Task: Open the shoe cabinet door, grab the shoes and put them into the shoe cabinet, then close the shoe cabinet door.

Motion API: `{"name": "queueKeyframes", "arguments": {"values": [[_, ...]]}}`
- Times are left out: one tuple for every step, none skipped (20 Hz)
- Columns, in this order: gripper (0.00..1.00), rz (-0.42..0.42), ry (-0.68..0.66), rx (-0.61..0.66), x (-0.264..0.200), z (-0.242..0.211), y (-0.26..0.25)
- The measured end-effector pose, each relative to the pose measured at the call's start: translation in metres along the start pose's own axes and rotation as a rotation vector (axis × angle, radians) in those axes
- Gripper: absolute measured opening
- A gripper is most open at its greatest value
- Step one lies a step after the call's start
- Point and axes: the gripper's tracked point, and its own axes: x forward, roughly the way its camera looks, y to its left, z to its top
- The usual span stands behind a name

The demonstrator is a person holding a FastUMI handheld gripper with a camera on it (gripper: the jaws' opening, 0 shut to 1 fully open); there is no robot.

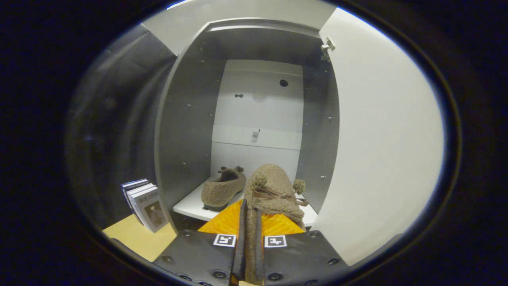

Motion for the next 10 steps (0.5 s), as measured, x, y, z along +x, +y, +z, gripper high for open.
{"name": "queueKeyframes", "arguments": {"values": [[0.12, -0.009, 0.012, 0.001, 0.016, -0.005, 0.000], [0.12, -0.020, 0.031, 0.005, 0.031, -0.012, 0.001], [0.12, -0.032, 0.051, 0.009, 0.048, -0.018, 0.001], [0.12, -0.041, 0.061, 0.011, 0.060, -0.021, 0.002], [0.12, -0.045, 0.065, 0.007, 0.070, -0.023, 0.005], [0.12, -0.050, 0.061, -0.002, 0.079, -0.022, 0.008], [0.12, -0.054, 0.063, -0.009, 0.085, -0.023, 0.010], [0.12, -0.062, 0.069, -0.011, 0.092, -0.024, 0.010], [0.12, -0.069, 0.076, -0.008, 0.100, -0.024, 0.007], [0.12, -0.070, 0.085, -0.001, 0.107, -0.025, 0.007]]}}
